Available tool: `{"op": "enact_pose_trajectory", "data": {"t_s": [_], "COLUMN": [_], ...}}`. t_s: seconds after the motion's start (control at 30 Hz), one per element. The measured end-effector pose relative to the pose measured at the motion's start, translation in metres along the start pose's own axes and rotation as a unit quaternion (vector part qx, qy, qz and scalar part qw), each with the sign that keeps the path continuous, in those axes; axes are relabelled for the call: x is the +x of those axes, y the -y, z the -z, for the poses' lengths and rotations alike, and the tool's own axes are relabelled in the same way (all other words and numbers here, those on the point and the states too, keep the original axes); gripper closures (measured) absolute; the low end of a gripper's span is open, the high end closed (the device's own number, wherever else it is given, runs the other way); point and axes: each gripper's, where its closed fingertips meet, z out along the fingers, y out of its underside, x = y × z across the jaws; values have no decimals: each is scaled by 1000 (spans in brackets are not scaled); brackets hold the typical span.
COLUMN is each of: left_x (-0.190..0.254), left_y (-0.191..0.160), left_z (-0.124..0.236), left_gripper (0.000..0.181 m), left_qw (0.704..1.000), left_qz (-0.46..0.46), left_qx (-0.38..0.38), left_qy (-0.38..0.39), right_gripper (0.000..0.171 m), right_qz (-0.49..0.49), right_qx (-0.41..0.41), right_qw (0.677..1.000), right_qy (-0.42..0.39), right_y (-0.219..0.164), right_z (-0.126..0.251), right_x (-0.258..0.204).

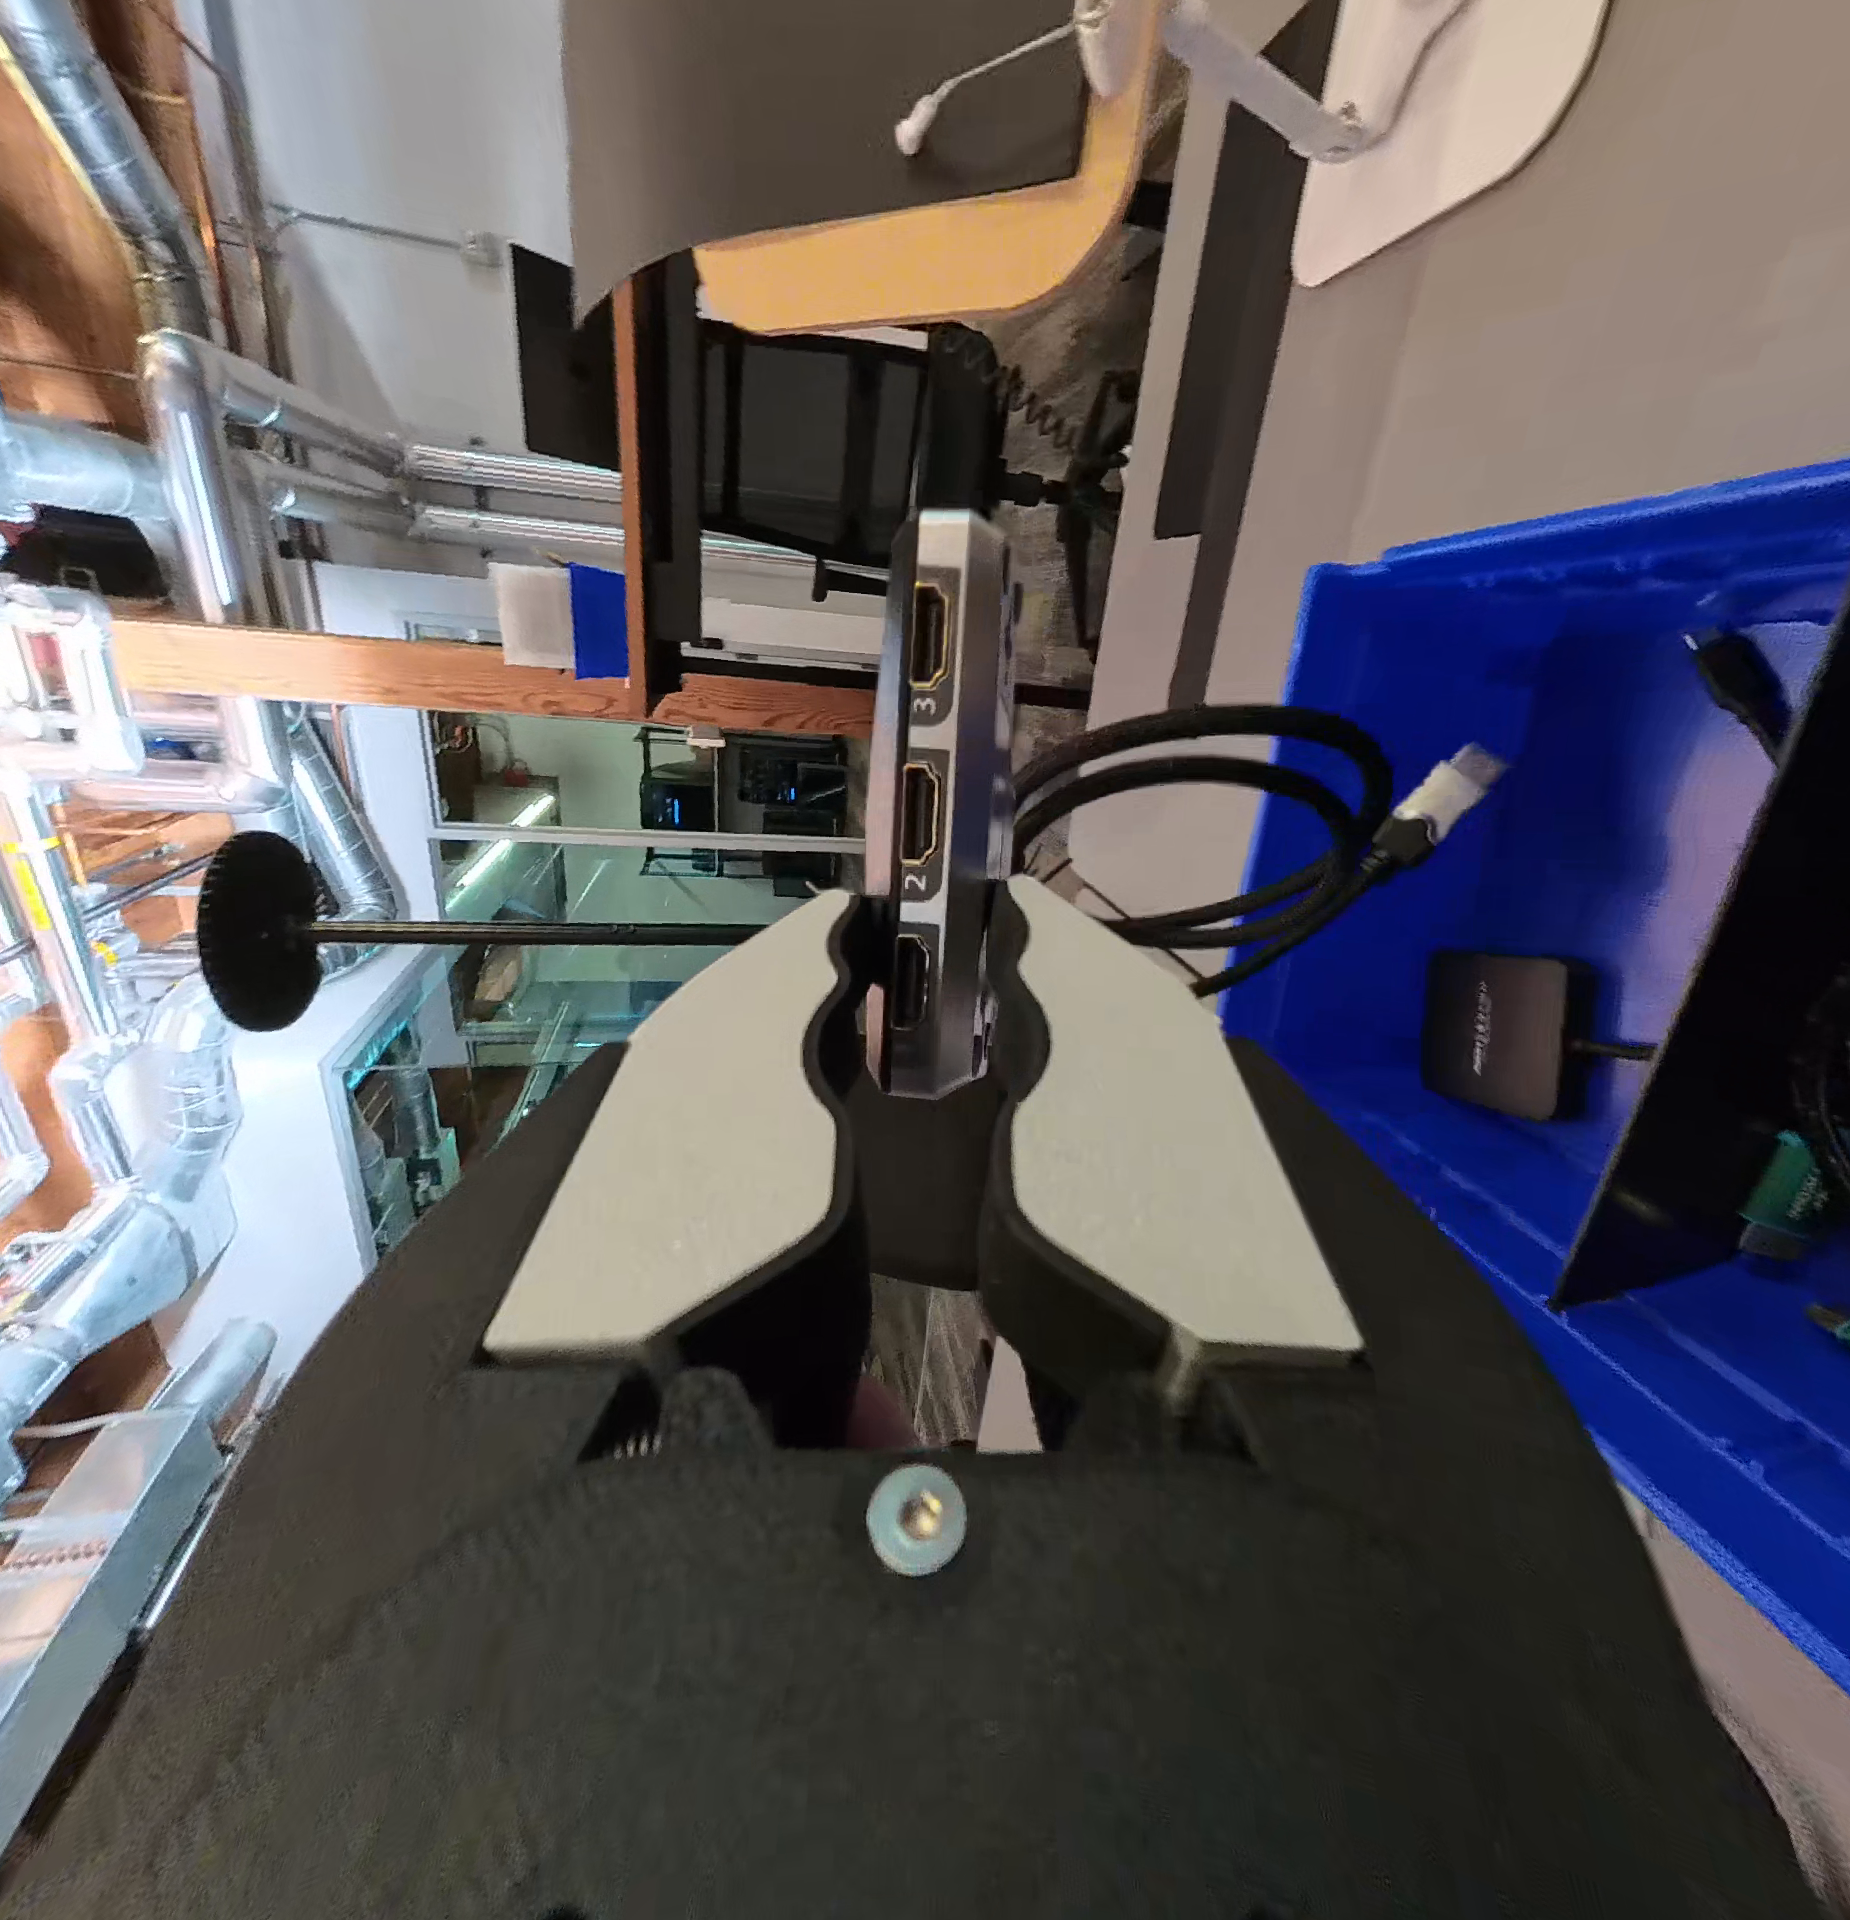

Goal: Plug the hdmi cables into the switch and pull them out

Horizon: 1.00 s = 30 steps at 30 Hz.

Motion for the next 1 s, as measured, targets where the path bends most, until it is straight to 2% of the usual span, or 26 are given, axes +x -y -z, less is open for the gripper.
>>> {"op": "enact_pose_trajectory", "data": {"t_s": [0.2,0.27,0.33,0.57,0.73,0.87,1.0], "left_x": [-21,-31,-43,-65,-36,9,58], "left_y": [20,36,58,161,231,274,304], "left_z": [13,18,22,31,30,25,22], "left_gripper": [159,160,160,160,160,160,160], "left_qw": [999,998,996,982,967,954,941], "left_qz": [19,13,5,-18,-38,-57,-81], "left_qx": [31,47,70,176,249,294,321], "left_qy": [31,44,54,63,26,-19,-67], "right_gripper": [105,111,115,105,108,89,98], "right_qz": [-2,3,20,66,146,210,276], "right_qx": [50,69,88,153,201,221,210], "right_qw": [999,997,996,986,964,938,919], "right_qy": [7,16,23,-6,-91,-165,-185], "right_y": [18,27,38,73,98,116,121], "right_z": [6,8,11,23,52,63,52], "right_x": [-2,-8,-17,-27,-10,2,2]}}
